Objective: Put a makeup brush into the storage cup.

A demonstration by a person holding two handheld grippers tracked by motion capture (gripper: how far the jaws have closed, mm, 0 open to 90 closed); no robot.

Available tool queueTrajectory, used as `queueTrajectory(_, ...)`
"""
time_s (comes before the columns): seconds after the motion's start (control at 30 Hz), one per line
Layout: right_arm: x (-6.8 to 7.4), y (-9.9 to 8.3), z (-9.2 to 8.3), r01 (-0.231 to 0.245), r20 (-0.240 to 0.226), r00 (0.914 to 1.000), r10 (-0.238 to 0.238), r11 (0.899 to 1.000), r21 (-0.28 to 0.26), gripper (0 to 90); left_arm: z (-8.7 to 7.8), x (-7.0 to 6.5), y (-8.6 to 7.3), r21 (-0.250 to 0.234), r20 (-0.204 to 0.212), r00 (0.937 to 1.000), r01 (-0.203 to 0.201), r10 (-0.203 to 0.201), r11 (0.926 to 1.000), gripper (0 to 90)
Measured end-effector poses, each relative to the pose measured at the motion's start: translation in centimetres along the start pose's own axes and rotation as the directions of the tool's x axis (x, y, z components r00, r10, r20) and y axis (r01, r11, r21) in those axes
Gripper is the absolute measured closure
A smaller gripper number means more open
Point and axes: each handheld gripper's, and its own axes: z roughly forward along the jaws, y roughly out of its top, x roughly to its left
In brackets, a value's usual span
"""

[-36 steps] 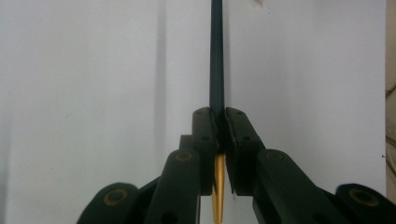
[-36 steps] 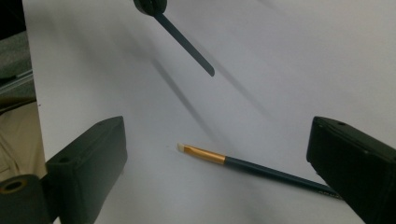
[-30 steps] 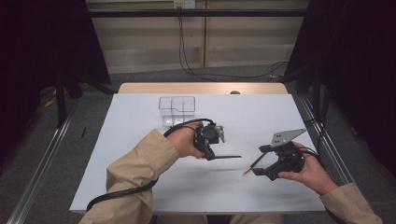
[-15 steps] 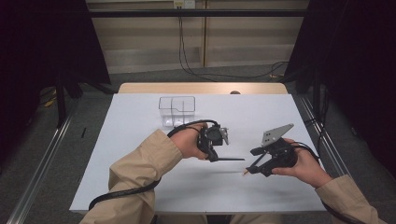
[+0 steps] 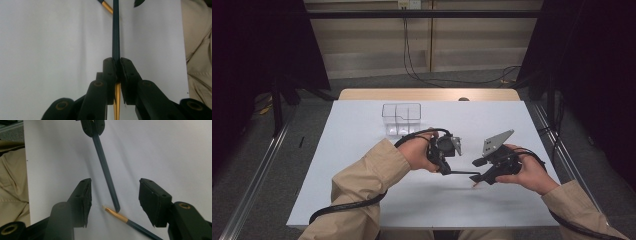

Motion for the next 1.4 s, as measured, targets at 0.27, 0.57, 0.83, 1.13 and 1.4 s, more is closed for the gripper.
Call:
queueTrajectory(0.27, 0.2, 0.6, 0.6, 0.04, -0.003, 0.9992, -0.04, 0.999, 0.032, 52.5, -0.2, -0.3, 0.4, -0.016, 0.0, 0.9998, -0.018, 0.018, 0.9997, 83.4)
queueTrajectory(0.57, 0.4, 0.8, 1.1, 0.08, -0.02, 0.9967, -0.079, 0.994, 0.07, 69.9, 0.0, -0.3, 0.5, -0.027, 0.02, 0.9997, -0.015, 0.015, 0.9995, 83.4)
queueTrajectory(0.83, 0.8, 0.6, 1.6, 0.108, -0.064, 0.9927, -0.103, 0.991, 0.079, 83.6, -0.6, 0.0, 0.3, -0.072, 0.046, 0.999, 0.003, 0.001, 0.9974, 83.3)
queueTrajectory(1.13, 0.9, 0.4, 1.8, 0.12, -0.079, 0.9902, -0.115, 0.991, 0.062, 85.1, -1.0, 0.3, -0.1, -0.118, 0.055, 0.9985, 0.002, 0.005, 0.993, 82.2)
queueTrajectory(1.4, 0.9, 0.4, 2.0, 0.126, -0.079, 0.9895, -0.121, 0.99, 0.063, 85.2, -1.1, 0.4, -0.1, -0.124, 0.037, 0.9992, -0.009, 0.013, 0.9922, 75.4)
